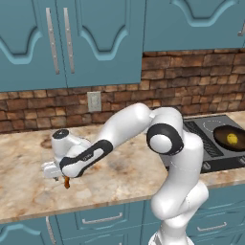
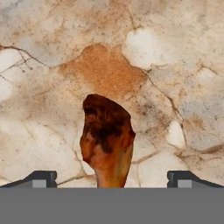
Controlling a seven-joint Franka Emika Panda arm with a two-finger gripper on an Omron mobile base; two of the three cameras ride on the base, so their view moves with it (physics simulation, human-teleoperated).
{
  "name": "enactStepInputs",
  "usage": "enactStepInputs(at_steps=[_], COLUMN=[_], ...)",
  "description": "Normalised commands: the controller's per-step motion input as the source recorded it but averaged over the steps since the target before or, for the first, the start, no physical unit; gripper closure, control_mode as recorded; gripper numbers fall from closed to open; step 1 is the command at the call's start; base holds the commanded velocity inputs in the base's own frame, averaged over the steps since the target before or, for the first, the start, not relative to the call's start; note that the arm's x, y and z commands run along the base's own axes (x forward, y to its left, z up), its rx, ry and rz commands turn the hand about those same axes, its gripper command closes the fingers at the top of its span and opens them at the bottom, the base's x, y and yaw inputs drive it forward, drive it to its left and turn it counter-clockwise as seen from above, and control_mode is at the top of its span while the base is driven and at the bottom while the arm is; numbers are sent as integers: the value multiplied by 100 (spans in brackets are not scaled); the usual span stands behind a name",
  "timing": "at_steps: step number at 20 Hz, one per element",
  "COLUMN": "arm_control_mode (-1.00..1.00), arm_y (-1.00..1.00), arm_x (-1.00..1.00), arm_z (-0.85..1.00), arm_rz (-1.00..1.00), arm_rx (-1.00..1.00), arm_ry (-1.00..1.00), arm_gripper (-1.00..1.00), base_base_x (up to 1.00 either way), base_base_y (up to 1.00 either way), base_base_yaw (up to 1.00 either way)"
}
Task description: Place both pans onto different burners. Then place the lemon and the chicken drumstick on different pans.
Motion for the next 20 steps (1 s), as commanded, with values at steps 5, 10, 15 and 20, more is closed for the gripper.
enactStepInputs(at_steps=[5,10,15,20], arm_control_mode=[-100,-100,-100,-100], arm_y=[0,0,3,0], arm_x=[0,0,0,0], arm_z=[-17,-14,-12,0], arm_rz=[0,0,0,1], arm_rx=[0,0,0,0], arm_ry=[-3,0,0,0], arm_gripper=[-100,-100,100,100], base_base_x=[0,0,0,0], base_base_y=[0,0,0,0], base_base_yaw=[0,0,0,0])
